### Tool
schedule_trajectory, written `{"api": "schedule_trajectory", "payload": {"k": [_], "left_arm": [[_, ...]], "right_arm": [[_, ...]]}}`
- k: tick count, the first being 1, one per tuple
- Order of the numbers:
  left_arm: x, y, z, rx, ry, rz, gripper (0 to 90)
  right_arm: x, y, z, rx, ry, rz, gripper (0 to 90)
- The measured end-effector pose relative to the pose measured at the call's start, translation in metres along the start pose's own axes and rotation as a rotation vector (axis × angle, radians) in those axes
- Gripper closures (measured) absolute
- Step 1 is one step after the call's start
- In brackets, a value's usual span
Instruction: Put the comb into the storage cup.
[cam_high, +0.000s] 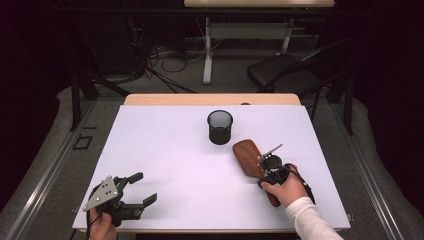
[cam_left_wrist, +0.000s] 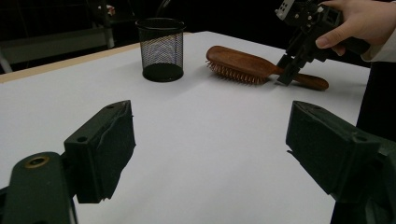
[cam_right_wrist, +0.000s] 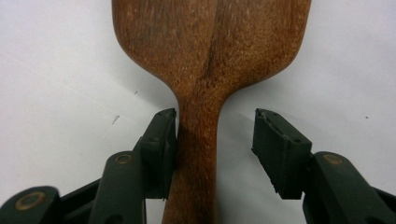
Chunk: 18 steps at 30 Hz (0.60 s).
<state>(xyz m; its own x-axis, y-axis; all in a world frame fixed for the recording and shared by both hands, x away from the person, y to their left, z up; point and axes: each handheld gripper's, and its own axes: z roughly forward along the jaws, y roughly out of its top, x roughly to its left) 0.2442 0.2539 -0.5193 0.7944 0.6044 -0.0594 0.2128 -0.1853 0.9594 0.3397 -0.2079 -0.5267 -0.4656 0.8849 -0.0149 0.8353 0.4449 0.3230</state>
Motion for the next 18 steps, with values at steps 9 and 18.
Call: {"api": "schedule_trajectory", "payload": {"k": [9,18], "left_arm": [[0.0002,-0.0002,0.0002,0.001,-0.005,-0.001,15.8],[0.0,-0.0003,0.0006,0.0,-0.005,0.001,15.8]], "right_arm": [[-0.0044,0.006,0.0028,0.008,0.019,0.008,55.7],[-0.0028,0.0099,0.0057,0.024,0.034,0.018,61.6]]}}
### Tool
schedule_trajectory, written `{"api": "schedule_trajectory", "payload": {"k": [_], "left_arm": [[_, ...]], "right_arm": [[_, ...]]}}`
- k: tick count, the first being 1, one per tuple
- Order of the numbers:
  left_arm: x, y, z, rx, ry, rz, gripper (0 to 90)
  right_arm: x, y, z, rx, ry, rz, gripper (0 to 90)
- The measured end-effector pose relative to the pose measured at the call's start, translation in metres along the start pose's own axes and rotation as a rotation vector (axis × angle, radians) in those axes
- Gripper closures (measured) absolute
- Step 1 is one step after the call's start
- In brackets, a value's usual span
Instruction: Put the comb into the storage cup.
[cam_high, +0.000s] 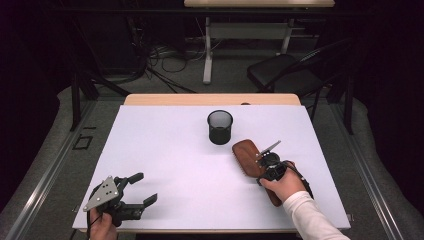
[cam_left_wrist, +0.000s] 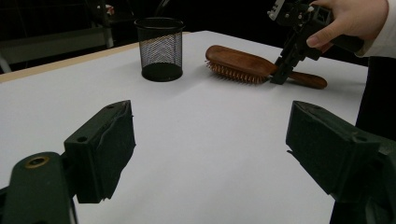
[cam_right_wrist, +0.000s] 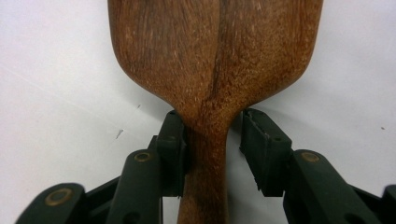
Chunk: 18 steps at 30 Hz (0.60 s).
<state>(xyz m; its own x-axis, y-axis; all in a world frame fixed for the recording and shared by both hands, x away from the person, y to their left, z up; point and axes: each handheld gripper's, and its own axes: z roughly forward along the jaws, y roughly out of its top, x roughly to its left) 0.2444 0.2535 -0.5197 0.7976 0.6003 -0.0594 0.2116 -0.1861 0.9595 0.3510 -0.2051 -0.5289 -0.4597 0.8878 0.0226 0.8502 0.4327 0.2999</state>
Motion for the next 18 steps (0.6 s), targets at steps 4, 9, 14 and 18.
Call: {"api": "schedule_trajectory", "payload": {"k": [4,9,14,18], "left_arm": [[0.0001,-0.0001,0.0002,0.0,-0.002,-0.002,15.8],[0.0001,-0.0003,0.0007,0.001,-0.001,-0.001,15.8],[0.0001,-0.0003,0.0008,0.002,-0.002,-0.002,15.8],[0.0002,-0.0004,0.0009,0.001,-0.002,-0.003,15.8]], "right_arm": [[-0.0008,0.0013,0.0008,-0.003,0.004,0.004,64.3],[-0.0013,0.0022,-0.0011,0.024,0.009,0.009,69.9],[-0.0002,0.0021,-0.0002,0.006,0.04,0.035,71.3],[-0.0007,0.0027,-0.0002,0.014,0.042,0.034,71.7]]}}
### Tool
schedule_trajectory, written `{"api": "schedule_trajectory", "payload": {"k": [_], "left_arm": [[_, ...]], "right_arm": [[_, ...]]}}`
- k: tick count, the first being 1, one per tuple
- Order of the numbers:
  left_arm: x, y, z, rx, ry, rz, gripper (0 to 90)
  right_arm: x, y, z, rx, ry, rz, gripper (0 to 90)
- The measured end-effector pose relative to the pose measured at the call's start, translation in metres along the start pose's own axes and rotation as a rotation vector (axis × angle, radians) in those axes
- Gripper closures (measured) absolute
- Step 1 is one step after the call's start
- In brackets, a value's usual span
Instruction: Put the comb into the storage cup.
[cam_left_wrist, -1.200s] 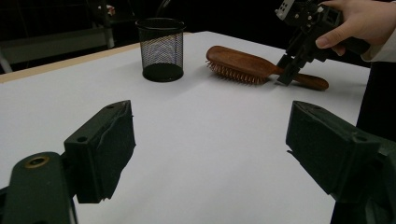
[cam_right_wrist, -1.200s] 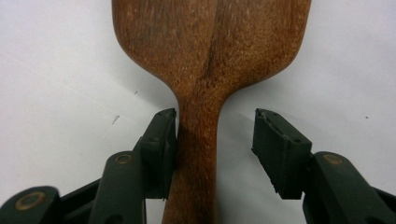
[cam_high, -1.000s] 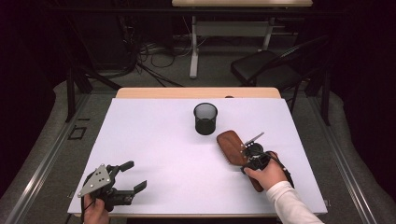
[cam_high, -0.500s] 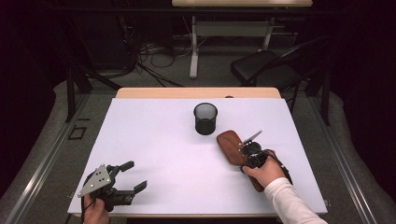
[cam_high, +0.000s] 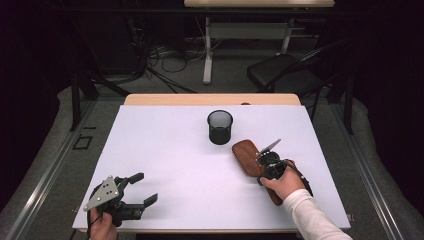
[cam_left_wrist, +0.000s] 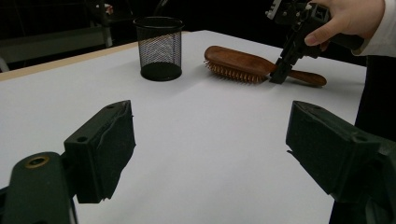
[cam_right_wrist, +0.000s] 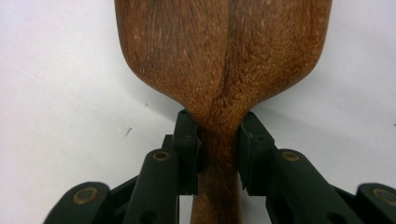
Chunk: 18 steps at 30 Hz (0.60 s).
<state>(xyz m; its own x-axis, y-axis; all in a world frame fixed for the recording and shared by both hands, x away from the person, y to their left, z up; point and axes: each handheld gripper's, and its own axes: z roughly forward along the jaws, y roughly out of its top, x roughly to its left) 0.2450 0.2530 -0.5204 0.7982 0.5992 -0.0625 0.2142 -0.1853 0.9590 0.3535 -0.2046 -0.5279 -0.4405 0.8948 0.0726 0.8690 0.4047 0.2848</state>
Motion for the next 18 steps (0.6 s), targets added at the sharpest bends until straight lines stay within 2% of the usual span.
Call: {"api": "schedule_trajectory", "payload": {"k": [1,3,6,9,10,17,18], "left_arm": [[-0.0001,0.0,0.0,0.0,0.0,0.0,15.8],[-0.0001,0.0,0.0,0.0,-0.001,0.0,15.8],[0.0,-0.0001,0.0,0.001,0.0,-0.001,15.8],[0.0001,-0.0001,-0.0001,0.002,0.001,0.0,15.8],[0.0,-0.0001,-0.0001,0.001,0.001,-0.001,15.8],[-0.0004,-0.0001,0.0,0.002,0.0,-0.001,15.8],[-0.0004,-0.0002,0.0,0.002,0.0,-0.002,15.8]], "right_arm": [[0.0008,0.0,-0.0004,0.003,-0.001,0.008,71.7],[0.0003,0.0004,-0.0008,0.0,-0.001,-0.004,71.8],[0.0017,0.0008,-0.0028,0.026,-0.014,-0.001,71.9],[0.0021,0.0005,-0.0028,0.017,-0.02,-0.006,72.0],[0.0017,0.0001,-0.0016,-0.006,-0.015,-0.015,72.1],[0.0032,-0.0008,-0.0048,0.009,-0.04,-0.028,72.3],[0.0039,-0.0012,-0.0057,0.012,-0.04,-0.016,72.2]]}}
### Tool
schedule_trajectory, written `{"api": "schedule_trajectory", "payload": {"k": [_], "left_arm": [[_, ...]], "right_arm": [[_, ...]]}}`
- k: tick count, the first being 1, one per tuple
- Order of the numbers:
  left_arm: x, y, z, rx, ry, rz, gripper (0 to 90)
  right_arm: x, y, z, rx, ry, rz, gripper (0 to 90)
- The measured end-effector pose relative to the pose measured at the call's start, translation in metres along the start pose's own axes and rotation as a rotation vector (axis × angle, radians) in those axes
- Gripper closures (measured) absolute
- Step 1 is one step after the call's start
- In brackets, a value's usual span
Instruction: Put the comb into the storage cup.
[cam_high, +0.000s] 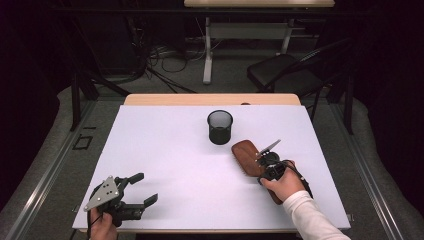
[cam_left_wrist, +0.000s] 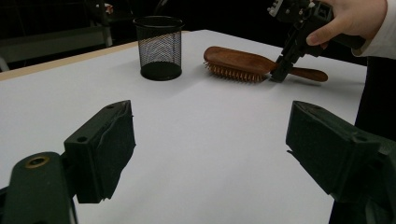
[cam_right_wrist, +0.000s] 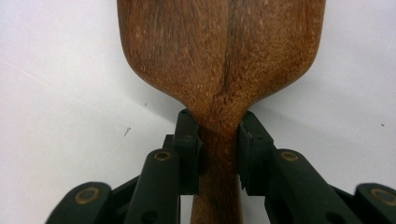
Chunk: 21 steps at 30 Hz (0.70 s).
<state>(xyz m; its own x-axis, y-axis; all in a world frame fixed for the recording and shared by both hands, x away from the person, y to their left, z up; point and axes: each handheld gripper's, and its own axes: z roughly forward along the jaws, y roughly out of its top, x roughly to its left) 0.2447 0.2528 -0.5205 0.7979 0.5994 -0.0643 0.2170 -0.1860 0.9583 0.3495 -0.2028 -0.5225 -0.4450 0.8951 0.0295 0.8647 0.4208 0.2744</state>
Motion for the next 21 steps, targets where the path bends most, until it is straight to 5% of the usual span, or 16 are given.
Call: {"api": "schedule_trajectory", "payload": {"k": [3,7,8,11,12,15,16,21], "left_arm": [[0.0,0.0,0.0,0.0,0.001,-0.001,15.8],[0.0,0.0,0.0,0.0,-0.001,0.002,15.8],[0.0,0.0,0.0,0.0,-0.001,0.002,15.8],[0.0,0.0,0.0,0.001,-0.001,0.003,15.8],[0.0,0.0,0.0,0.002,0.0,0.001,15.8],[0.0,0.0,0.0,0.003,0.0,-0.002,15.8],[0.0,0.0,0.0,0.006,0.002,0.0,15.8],[0.0,0.0,0.001,0.01,0.002,0.001,15.8]], "right_arm": [[0.0,-0.003,0.002,-0.048,0.008,-0.004,72.3],[-0.001,-0.004,0.0,-0.03,0.004,-0.009,72.3],[-0.001,-0.005,0.002,-0.068,0.017,-0.007,72.4],[-0.003,-0.006,-0.003,-0.035,0.016,-0.001,72.4],[-0.002,-0.009,0.0,-0.079,0.037,0.029,72.4],[-0.003,-0.011,-0.003,-0.075,0.04,0.029,72.4],[-0.005,-0.013,-0.001,-0.122,0.059,0.029,72.4],[-0.007,-0.015,-0.009,-0.127,0.07,0.038,72.4]]}}
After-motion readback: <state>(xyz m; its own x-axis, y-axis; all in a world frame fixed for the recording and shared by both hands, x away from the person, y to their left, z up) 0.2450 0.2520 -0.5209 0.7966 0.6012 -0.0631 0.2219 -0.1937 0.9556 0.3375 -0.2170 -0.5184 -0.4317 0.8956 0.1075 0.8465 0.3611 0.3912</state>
